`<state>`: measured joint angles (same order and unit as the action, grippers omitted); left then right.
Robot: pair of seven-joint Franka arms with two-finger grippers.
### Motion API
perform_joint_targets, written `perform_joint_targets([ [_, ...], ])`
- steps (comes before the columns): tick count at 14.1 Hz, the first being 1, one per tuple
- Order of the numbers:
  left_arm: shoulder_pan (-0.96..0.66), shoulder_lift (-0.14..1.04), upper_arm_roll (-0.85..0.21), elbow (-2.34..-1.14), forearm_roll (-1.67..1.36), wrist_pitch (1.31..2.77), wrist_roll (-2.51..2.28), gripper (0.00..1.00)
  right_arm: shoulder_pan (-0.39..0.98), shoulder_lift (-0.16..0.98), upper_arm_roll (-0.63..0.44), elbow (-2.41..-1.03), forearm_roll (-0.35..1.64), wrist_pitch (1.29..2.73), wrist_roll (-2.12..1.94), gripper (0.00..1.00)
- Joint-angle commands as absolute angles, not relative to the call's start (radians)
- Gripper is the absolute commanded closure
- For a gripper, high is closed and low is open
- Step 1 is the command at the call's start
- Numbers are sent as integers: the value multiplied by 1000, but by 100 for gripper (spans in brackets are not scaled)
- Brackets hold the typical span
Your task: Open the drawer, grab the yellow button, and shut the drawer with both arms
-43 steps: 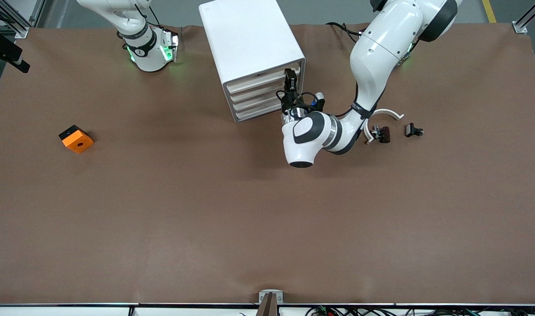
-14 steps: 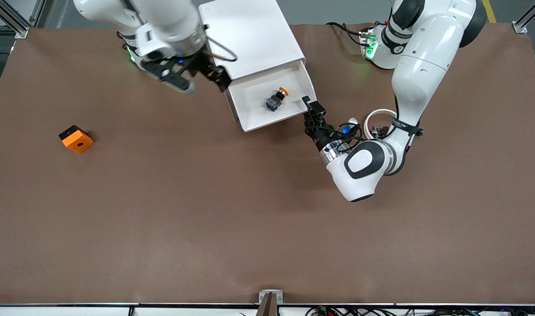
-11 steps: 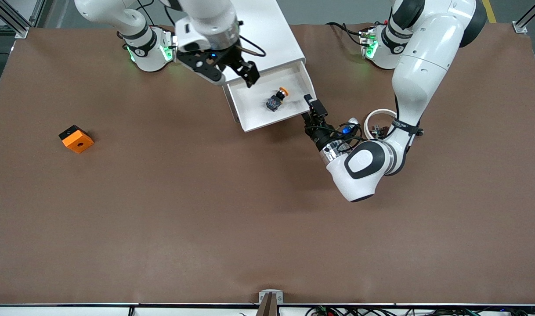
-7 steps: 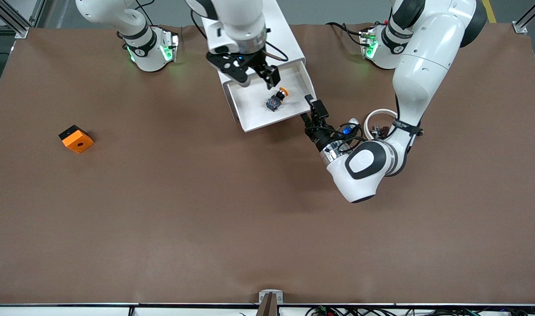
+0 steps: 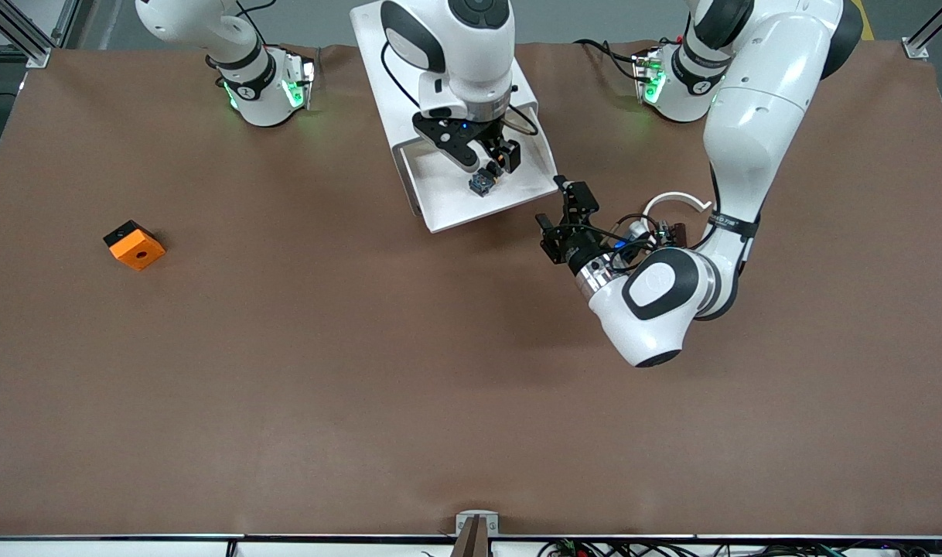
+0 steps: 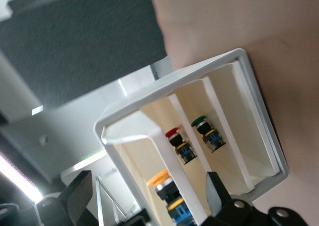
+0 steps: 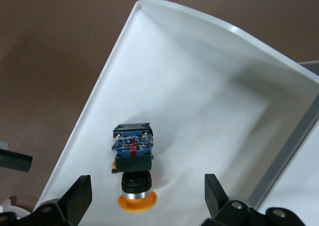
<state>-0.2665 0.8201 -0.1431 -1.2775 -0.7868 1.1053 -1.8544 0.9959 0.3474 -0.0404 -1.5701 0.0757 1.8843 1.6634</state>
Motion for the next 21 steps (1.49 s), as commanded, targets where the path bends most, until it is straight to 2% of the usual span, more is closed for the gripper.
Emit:
perform_joint_targets([
  [1, -265, 790, -126, -1259, -706, 1112, -1645, 0, 1009, 351, -54, -1578, 45, 1914, 1683, 0],
  [6, -270, 689, -126, -1259, -539, 1288, -1309, 0, 1006, 377, -55, -1580, 28, 1942, 1683, 0],
  [10, -273, 661, -133, -1259, -431, 1469, -1182, 0, 1009, 390, -55, -1591, 22, 1976, 1683, 0],
  [13, -282, 617, -133, -1259, -347, 1538, -1100, 0, 1014, 403, -55, -1591, 11, 1985, 1681, 0],
  [14, -284, 612, -135, -1259, -321, 1552, -1071, 0, 1014, 403, -54, -1591, 11, 1982, 1678, 6],
  [15, -284, 612, -137, -1259, -305, 1577, -1056, 0, 1011, 403, -54, -1591, 14, 1979, 1669, 23],
  [17, -290, 600, -135, -1261, -284, 1595, -1033, 0, 1006, 403, -54, -1591, 23, 1977, 1661, 45],
  [18, -291, 598, -135, -1262, -284, 1624, -1019, 0, 1008, 403, -52, -1589, 25, 1977, 1661, 79],
  [19, -294, 592, -133, -1266, -279, 1659, -1017, 0, 1009, 403, -54, -1589, 25, 1977, 1661, 100],
  [21, -311, 591, -144, -1266, -169, 1677, -1008, 0, 1012, 402, -54, -1585, 25, 1976, 1661, 100],
])
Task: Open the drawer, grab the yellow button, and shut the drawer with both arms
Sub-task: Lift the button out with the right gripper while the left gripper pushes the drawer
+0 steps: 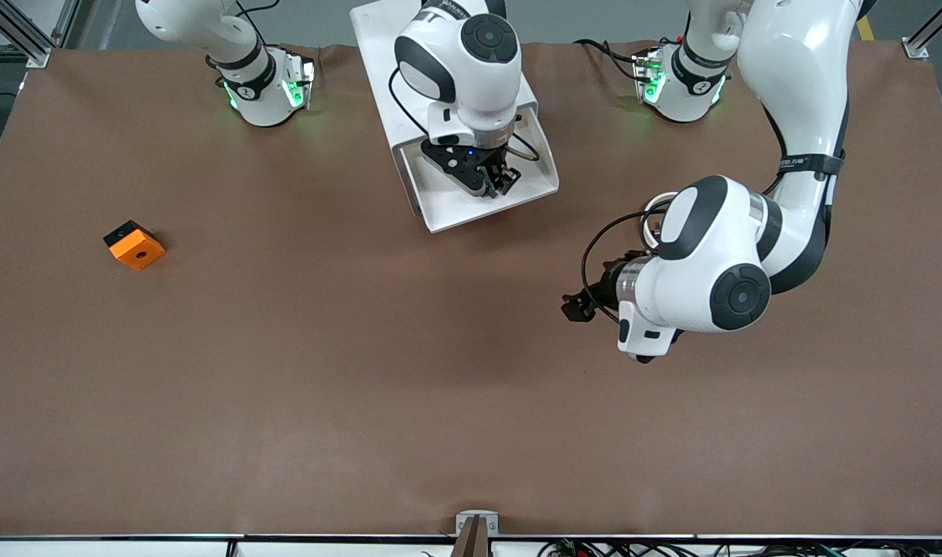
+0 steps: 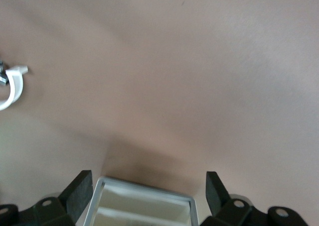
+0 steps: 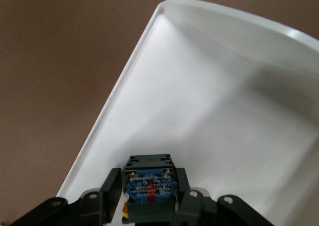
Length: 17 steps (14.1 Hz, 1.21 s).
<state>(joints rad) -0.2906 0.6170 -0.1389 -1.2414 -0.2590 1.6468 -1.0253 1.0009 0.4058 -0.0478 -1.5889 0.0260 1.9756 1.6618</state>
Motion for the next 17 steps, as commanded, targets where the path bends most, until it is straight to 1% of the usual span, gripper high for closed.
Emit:
perform_joint_targets([
  [1, -317, 586, -172, -1267, -116, 1701, -1003, 0, 1006, 402, -54, -1582, 25, 1974, 1660, 100],
  [4, -318, 584, -210, -1279, -37, 1749, -1002, 0, 970, 384, -54, -1574, 43, 1948, 1614, 100],
  [5, -318, 583, -227, -1281, -23, 1755, -990, 0, 944, 365, -54, -1547, 72, 1909, 1570, 100],
  [7, -318, 571, -242, -1290, -5, 1755, -916, 0, 869, 344, -60, -1464, 127, 1771, 1447, 100],
  [8, -316, 557, -244, -1313, -3, 1755, -870, 0, 812, 330, -60, -1428, 133, 1700, 1363, 100],
  [10, -318, 545, -244, -1331, 1, 1755, -801, 0, 721, 290, -60, -1420, 135, 1635, 1203, 100],
  [12, -325, 538, -253, -1345, 40, 1759, -795, 0, 623, 259, -61, -1436, 132, 1588, 1032, 100],
  [13, -325, 535, -274, -1362, 64, 1787, -795, 0, 571, 249, -63, -1454, 130, 1577, 949, 100],
  [15, -328, 522, -294, -1399, 98, 1830, -796, 0, 461, 218, -63, -1520, 121, 1588, 756, 100],
  [17, -347, 514, -296, -1422, 110, 1845, -796, 0, 352, 193, -63, -1601, 114, 1636, 567, 100],
])
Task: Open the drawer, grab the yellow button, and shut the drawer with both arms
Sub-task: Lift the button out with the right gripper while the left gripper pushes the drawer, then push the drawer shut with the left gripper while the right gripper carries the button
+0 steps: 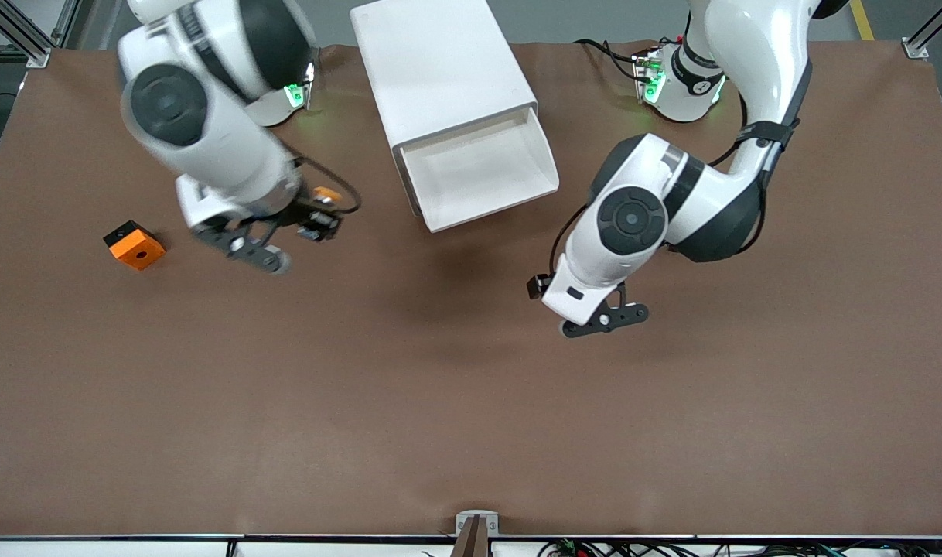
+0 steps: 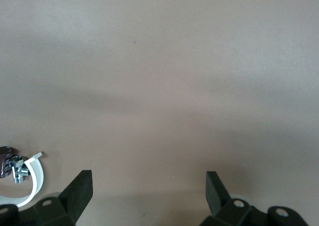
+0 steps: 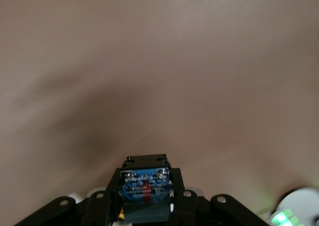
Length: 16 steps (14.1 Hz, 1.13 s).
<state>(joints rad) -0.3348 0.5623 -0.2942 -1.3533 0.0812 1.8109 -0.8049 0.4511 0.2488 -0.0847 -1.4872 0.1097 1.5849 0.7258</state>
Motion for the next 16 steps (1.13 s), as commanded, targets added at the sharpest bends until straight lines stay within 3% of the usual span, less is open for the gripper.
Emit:
perform_joint_targets([
  [1, -360, 514, -296, -1427, 110, 1851, -799, 0, 309, 180, -63, -1655, 103, 1685, 476, 100],
  [7, -414, 522, -327, -1436, 107, 1847, -857, 0, 120, 149, -64, -1955, 2, 2035, 181, 100],
  [13, -480, 528, -331, -1460, 106, 1845, -914, 0, -3, 159, -64, -2143, -40, 2326, 94, 100],
  [16, -511, 529, -334, -1473, 95, 1845, -946, 0, -63, 218, -64, -2197, -40, 2460, 66, 100],
])
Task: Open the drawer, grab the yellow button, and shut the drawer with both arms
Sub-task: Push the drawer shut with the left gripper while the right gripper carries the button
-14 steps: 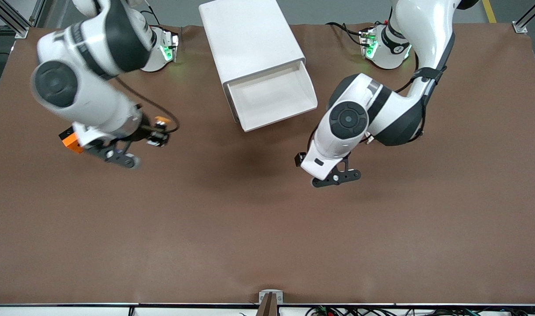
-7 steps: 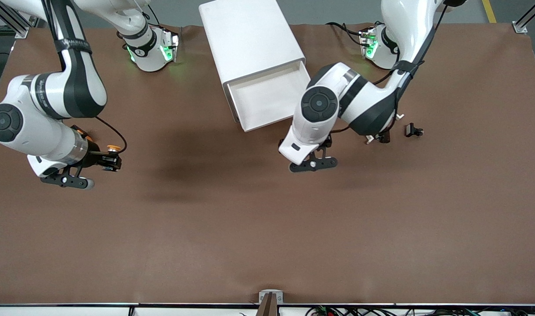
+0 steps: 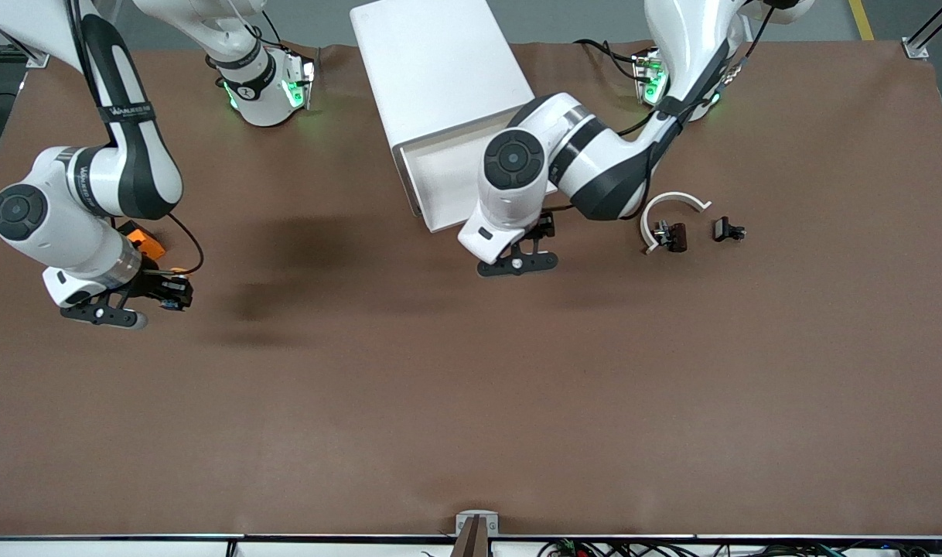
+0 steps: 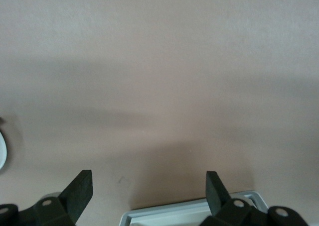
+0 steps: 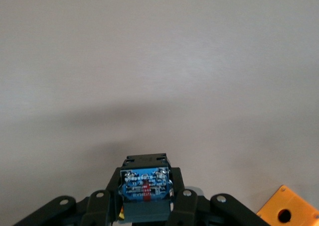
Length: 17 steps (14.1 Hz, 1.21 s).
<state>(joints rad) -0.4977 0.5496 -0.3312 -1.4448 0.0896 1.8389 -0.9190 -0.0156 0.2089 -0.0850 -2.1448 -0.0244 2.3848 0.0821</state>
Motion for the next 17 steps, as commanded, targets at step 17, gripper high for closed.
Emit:
perform_joint_targets([
  [17, -515, 560, -410, -1465, -153, 1763, -1080, 0, -132, 442, -57, -2187, -26, 2709, 28, 100],
])
